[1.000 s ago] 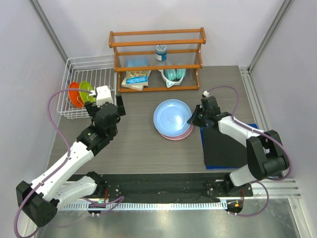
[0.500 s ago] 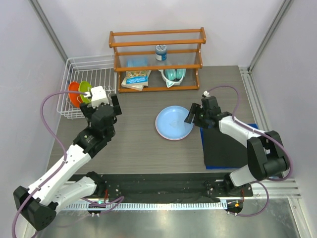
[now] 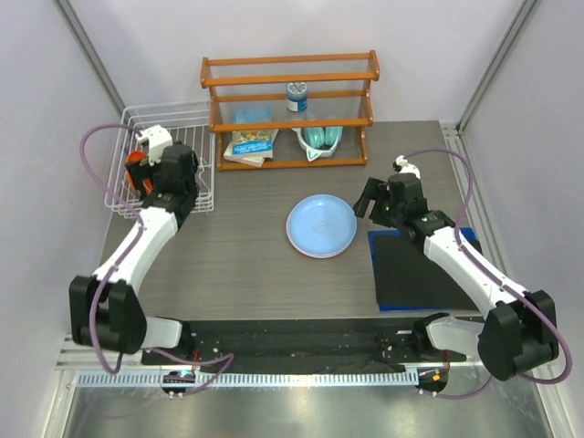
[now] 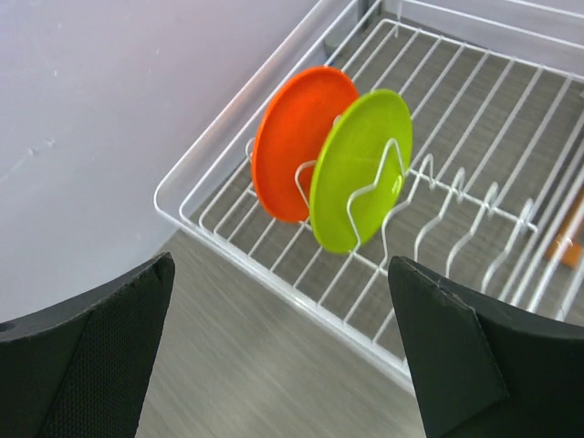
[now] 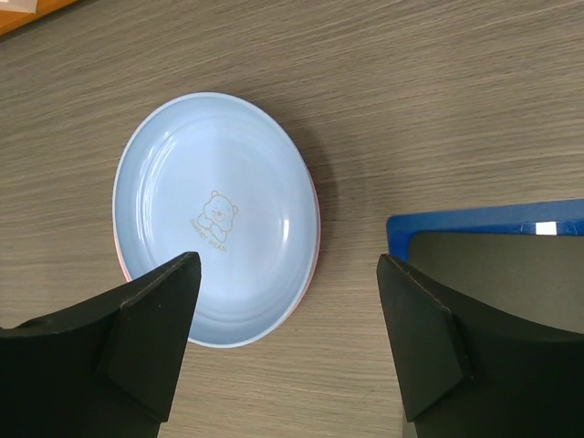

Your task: Unload the plates from the dish rack

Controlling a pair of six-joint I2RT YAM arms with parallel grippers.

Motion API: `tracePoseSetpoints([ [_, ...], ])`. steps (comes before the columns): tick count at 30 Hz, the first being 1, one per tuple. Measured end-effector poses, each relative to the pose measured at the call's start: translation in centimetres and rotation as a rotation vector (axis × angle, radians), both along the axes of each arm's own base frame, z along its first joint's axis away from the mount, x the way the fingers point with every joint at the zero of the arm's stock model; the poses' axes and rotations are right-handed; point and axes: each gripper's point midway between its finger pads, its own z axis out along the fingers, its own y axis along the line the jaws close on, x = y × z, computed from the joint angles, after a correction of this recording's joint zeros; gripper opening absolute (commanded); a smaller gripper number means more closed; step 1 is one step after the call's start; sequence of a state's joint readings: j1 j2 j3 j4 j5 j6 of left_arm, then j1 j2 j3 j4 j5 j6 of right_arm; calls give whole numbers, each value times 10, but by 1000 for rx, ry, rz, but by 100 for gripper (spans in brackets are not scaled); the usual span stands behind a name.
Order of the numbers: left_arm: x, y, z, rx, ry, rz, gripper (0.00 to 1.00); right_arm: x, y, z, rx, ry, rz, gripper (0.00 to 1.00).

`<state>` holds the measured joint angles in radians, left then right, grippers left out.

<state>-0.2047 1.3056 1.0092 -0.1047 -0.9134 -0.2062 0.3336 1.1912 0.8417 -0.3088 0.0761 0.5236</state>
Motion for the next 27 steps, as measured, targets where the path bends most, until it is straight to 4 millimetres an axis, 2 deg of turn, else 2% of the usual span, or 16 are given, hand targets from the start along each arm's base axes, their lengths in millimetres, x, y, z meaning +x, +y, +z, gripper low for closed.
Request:
tracePoseSetpoints([
  [5, 38, 25, -12, -18, 28, 38, 99, 1, 0, -15, -25, 43, 6, 84],
  [10, 63, 39, -45, -59, 89, 39, 99, 1, -1, -35, -55, 98, 16, 84],
  [15, 74, 48, -75, -95, 144, 34, 99, 4, 0, -47, -75, 120, 27, 83],
  [19, 85, 59, -86, -109, 154, 48, 100, 6, 0, -58, -90, 144, 36, 83],
  [23, 85, 69, -94, -122, 159, 67, 100, 8, 3, -66, -90, 159, 44, 82],
  [25, 86, 72, -96, -129, 154, 71, 96, 9, 5, -68, -86, 163, 51, 81],
  [27, 87, 74, -98, -137, 150, 71, 87, 10, 6, -69, -82, 166, 55, 81],
])
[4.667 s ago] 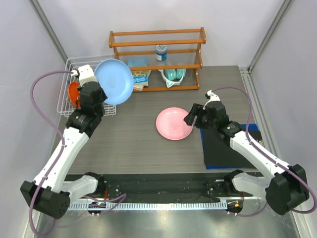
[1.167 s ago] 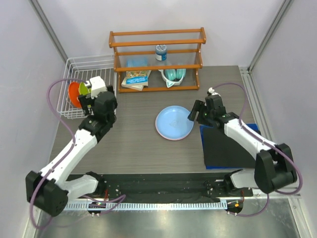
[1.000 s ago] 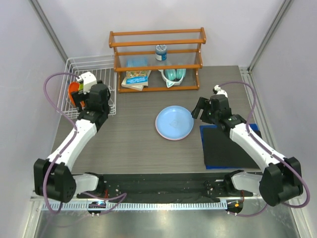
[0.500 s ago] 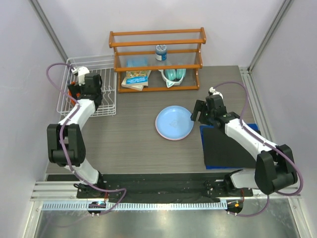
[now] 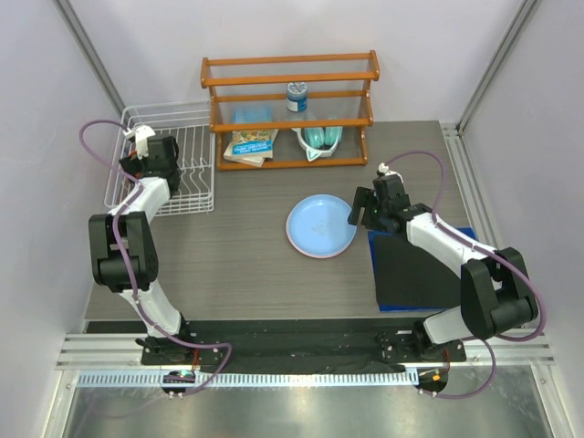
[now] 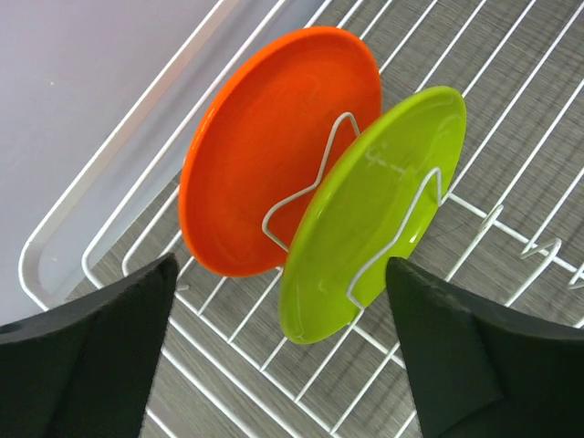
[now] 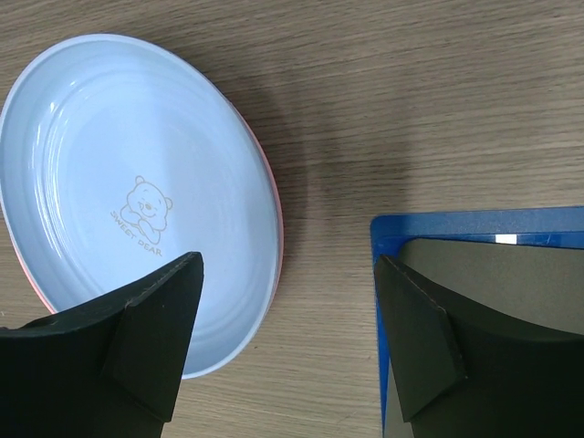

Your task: Unload the plates from the dish rack

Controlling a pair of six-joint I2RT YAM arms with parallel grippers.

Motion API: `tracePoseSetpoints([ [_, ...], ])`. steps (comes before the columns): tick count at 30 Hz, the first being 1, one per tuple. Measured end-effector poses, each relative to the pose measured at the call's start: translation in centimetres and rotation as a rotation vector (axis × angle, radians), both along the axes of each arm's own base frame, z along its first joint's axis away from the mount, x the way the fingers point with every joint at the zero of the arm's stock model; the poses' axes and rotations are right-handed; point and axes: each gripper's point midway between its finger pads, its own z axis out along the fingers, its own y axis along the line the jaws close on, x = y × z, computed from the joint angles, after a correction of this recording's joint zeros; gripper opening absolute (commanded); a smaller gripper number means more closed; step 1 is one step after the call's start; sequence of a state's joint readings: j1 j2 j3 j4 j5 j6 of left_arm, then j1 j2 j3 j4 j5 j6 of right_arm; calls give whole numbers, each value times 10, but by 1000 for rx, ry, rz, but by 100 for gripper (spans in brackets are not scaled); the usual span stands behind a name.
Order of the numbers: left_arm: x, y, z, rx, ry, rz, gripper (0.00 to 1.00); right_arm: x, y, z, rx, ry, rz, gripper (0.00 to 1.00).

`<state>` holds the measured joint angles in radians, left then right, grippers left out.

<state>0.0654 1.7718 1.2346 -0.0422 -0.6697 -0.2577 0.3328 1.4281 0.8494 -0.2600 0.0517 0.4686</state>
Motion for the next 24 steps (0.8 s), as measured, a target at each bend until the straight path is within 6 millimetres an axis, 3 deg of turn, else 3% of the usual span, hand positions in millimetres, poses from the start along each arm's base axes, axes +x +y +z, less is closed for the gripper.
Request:
tracePoseSetpoints([
  [1, 1, 0, -1, -4, 0, -1, 84, 0, 0, 0, 2, -1, 0, 81],
  [8, 7, -3, -17, -40, 6, -10, 38, 3, 1, 2, 9, -13, 0, 80],
  [10, 7, -4, -20, -46, 10, -13, 38, 4, 1, 3, 10, -15, 0, 80],
  [11, 7, -4, -20, -47, 11, -16, 23, 4, 1, 3, 10, -16, -1, 80],
  [14, 8, -4, -20, -54, 2, -10, 3, 4, 0, 1, 11, -12, -1, 80],
  [24, 1, -9, -18, -72, 3, -27, 0, 4, 1, -2, 11, -3, 4, 80],
])
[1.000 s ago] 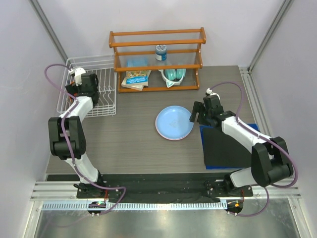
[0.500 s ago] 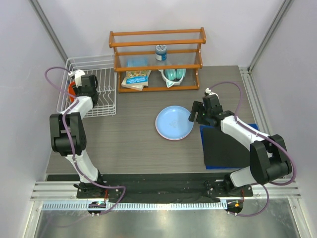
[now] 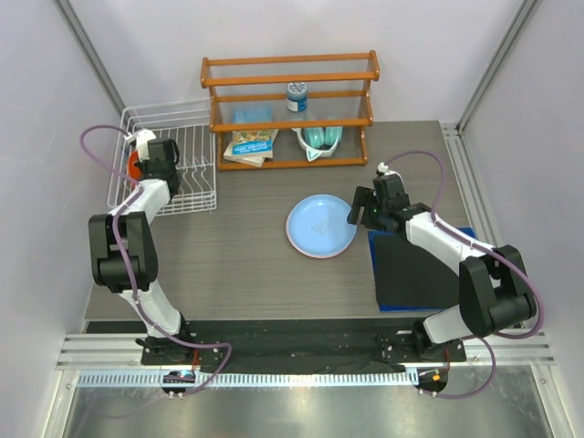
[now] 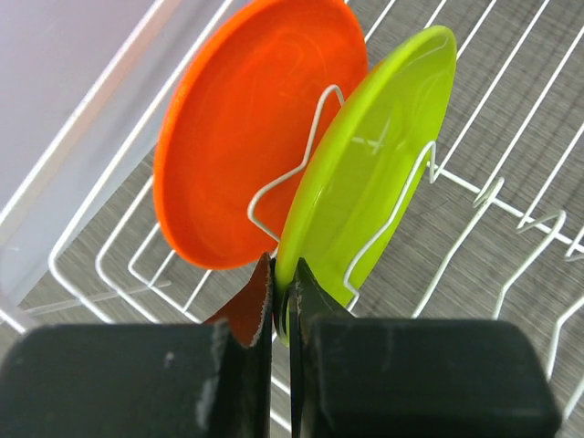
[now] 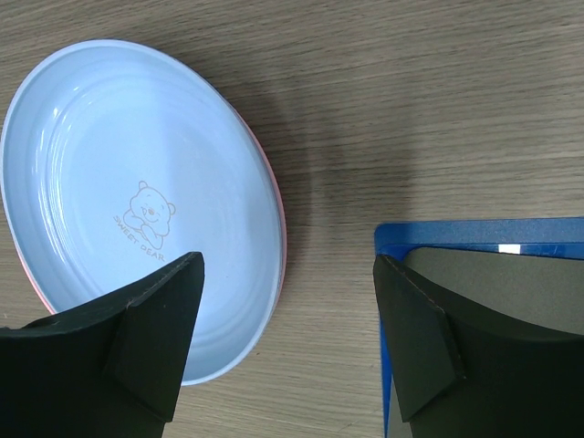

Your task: Unload the plates from the dish rack

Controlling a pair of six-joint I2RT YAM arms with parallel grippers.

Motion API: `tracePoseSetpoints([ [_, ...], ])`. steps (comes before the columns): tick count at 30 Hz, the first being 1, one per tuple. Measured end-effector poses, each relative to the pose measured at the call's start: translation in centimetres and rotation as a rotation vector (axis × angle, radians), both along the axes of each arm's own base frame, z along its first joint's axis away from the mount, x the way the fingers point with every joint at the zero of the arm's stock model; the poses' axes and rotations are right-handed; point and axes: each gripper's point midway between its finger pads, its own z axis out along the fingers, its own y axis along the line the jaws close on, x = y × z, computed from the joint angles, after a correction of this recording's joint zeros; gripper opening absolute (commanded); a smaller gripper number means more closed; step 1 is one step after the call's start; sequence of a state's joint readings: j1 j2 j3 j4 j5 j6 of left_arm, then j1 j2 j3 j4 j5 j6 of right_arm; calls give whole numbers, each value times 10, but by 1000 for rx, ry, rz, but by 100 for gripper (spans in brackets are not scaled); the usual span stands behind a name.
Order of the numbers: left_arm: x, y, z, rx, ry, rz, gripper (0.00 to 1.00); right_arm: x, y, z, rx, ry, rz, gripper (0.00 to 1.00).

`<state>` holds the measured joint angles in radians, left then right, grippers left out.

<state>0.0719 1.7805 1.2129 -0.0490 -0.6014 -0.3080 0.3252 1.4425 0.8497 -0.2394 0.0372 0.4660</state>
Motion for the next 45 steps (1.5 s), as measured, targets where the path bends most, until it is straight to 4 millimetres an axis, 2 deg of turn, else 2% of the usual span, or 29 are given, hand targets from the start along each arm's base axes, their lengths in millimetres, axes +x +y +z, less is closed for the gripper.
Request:
tracePoseSetpoints([
  [5, -9, -3, 25, 4, -36, -7, 0, 0, 1, 0, 2, 0, 5, 80],
  [10, -21, -2, 68, 28, -111, 7, 0, -1, 1, 1, 3, -1, 8, 81],
  [12, -23, -9, 85, 29, -148, -10, 0, -1, 1, 3, 6, -5, 10, 81],
  [18, -34, -52, 120, 23, -196, -124, 0, -5, 5, 23, 42, -50, 31, 81],
  [23, -58, -101, 143, -100, -285, -281, 0, -15, 19, 63, 139, -138, 95, 82],
  [27, -77, -149, 138, -279, -334, -425, 0, -25, 46, 101, 262, -234, 182, 82],
  [28, -81, -160, 132, -324, -329, -455, 0, -28, 53, 105, 284, -243, 202, 82],
  [31, -94, -210, 109, -439, -273, -579, 0, -37, 79, 113, 362, -263, 265, 82],
  [33, -107, -244, 91, -512, -220, -656, 0, -44, 95, 114, 409, -260, 300, 82],
  [35, -121, -268, 76, -568, -174, -716, 0, -48, 109, 114, 445, -255, 328, 82],
  [38, -138, -287, 60, -627, -126, -753, 0, -50, 126, 114, 485, -252, 353, 82],
  [40, -146, -292, 57, -650, -119, -765, 0, -50, 131, 113, 504, -252, 359, 82],
  [45, -158, -307, 77, -715, -176, -814, 0, -45, 139, 112, 535, -255, 356, 82],
])
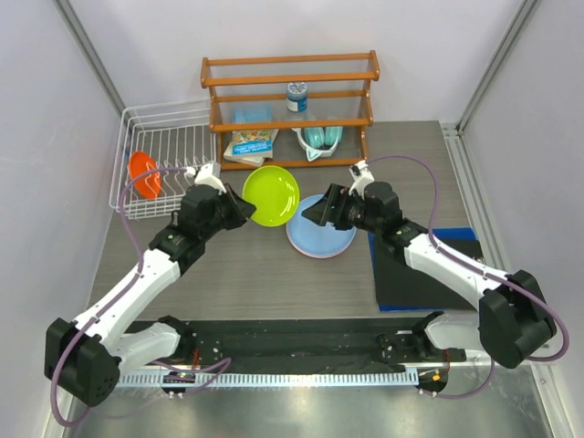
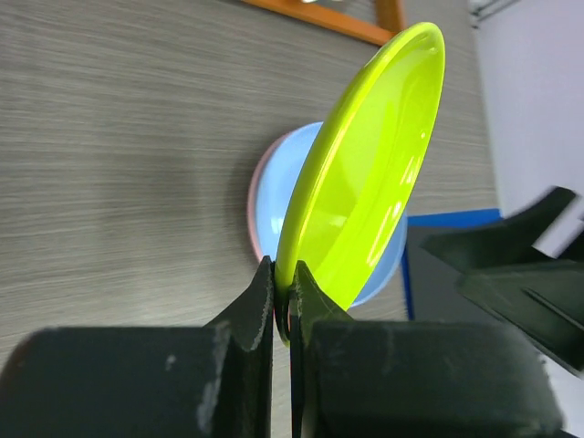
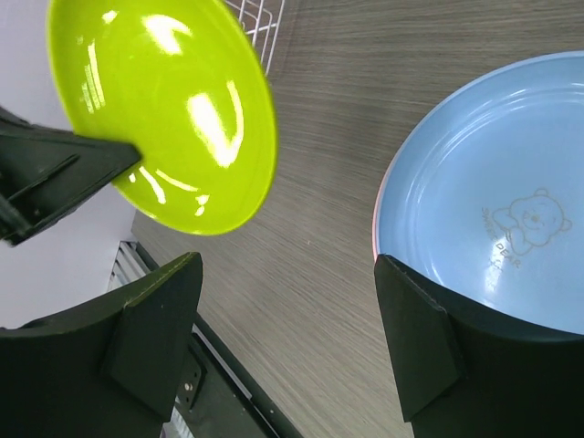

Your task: Unload the plates from the dish rack

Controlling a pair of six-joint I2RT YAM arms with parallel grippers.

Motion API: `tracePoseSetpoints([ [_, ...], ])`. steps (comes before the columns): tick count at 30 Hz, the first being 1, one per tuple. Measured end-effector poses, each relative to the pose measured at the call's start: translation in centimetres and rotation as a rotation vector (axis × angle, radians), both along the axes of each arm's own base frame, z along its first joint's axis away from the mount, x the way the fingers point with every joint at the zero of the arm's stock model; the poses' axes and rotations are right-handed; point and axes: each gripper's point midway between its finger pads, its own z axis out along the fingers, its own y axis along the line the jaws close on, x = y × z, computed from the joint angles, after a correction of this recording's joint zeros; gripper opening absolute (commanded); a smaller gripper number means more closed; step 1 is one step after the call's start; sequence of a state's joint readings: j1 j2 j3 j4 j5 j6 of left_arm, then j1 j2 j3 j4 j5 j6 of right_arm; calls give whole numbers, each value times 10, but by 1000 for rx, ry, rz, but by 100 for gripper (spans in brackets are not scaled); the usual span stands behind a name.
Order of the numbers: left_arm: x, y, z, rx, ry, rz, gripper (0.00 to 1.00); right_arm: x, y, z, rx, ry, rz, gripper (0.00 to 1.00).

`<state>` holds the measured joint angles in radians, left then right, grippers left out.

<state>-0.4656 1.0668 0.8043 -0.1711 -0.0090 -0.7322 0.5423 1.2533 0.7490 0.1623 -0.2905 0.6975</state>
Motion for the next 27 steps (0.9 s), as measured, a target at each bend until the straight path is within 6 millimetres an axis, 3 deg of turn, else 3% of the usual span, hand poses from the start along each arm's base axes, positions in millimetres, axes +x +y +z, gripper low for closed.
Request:
tracePoseSetpoints([
  [3, -7, -11, 8, -36, -21, -29, 0, 3, 3, -5, 11, 11, -1, 82],
  [7, -19, -30, 4, -52, -12, -82, 0, 4, 8, -9, 27, 17, 9, 82],
  [9, -27, -38, 0, -53, 0, -109, 0, 5, 11, -8, 39, 16, 15, 75],
  [10, -30, -42, -2, -52, 4, -121, 0, 6, 12, -8, 42, 15, 16, 65],
  [11, -33, -46, -4, -49, 8, -131, 0, 6, 13, -9, 49, 16, 19, 49],
  [13, -37, -52, -6, -46, 11, -146, 0, 7, 16, -12, 55, 27, 25, 30],
  [14, -39, -54, -6, -43, 10, -152, 0, 7, 17, -14, 62, 37, 30, 14],
  [17, -36, -45, -13, -28, 27, -99, 0, 5, 18, -12, 91, 36, 52, 1],
  [19, -32, -41, -15, -38, 36, -64, 1, 2, 19, -8, 119, 30, 65, 1],
  [20, -32, -40, -15, -42, 37, -56, 15, 1, 19, -6, 127, 26, 65, 1],
  [21, -32, -40, -14, -45, 36, -53, 21, 0, 18, -5, 130, 23, 64, 1],
  [24, -32, -39, -16, -30, 33, -55, 32, -4, 16, 0, 128, 8, 61, 1],
  [26, -35, -42, -17, -16, 27, -73, 45, -5, 12, 0, 103, 4, 41, 1],
  [27, -36, -43, -18, -12, 25, -80, 46, -6, 10, -2, 86, 2, 30, 1],
])
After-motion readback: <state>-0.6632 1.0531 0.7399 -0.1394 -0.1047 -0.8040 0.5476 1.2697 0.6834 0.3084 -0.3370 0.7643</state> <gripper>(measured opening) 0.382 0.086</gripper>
